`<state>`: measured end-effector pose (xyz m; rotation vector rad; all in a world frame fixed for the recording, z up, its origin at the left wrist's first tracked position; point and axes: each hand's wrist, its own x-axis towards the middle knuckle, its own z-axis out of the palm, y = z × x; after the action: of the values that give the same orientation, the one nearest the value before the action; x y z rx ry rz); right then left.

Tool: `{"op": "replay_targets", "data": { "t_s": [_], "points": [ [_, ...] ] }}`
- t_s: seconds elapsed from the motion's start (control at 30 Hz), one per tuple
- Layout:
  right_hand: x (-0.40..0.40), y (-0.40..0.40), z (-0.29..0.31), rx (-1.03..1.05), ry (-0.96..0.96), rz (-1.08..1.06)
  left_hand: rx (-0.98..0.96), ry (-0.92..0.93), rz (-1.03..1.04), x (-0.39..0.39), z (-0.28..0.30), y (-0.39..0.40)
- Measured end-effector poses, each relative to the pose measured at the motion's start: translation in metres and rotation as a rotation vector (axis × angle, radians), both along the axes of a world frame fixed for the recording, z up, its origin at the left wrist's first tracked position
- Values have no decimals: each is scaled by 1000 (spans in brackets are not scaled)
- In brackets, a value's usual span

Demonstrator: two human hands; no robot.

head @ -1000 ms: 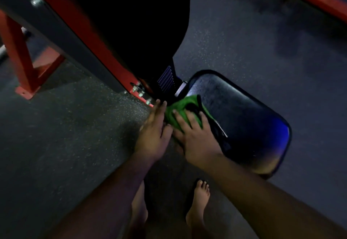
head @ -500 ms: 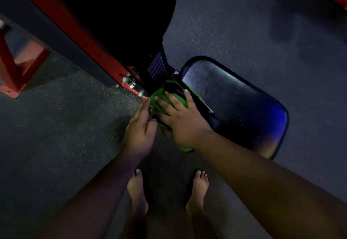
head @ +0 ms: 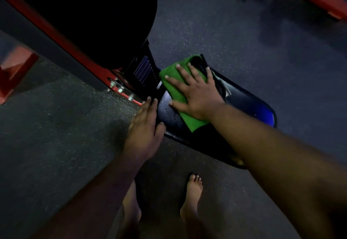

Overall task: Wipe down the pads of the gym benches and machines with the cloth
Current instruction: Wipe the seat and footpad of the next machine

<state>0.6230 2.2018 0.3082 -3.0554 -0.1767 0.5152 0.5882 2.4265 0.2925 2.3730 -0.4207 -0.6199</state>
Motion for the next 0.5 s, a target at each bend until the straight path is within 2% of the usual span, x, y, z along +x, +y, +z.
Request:
{"op": "replay_targets", "data": {
  "t_s": [0.07,0.13,0.23,0.3,0.4,0.43,0.5],
  "points": [
    [0,-10,1,-4,5,-106,52,39,-38,-2,5,-6],
    [-37,-2,7,-21,3,-202,38,76,-13,-3,9,-8],
    [-130,24,16,-17,9,-133,-54,113,27,-5,7,-4],
    [-149,27,18,49,31,-46,-145,152,95,-6,5,0],
    [-77,9,11,67,73,210,-285,219,220,-6,0,4],
    [-42,3,5,58,33,208,-307,219,231,-5,-1,5],
    [19,-11,-6,33,-30,-3,-317,206,216,-5,-6,4]
  ]
}}
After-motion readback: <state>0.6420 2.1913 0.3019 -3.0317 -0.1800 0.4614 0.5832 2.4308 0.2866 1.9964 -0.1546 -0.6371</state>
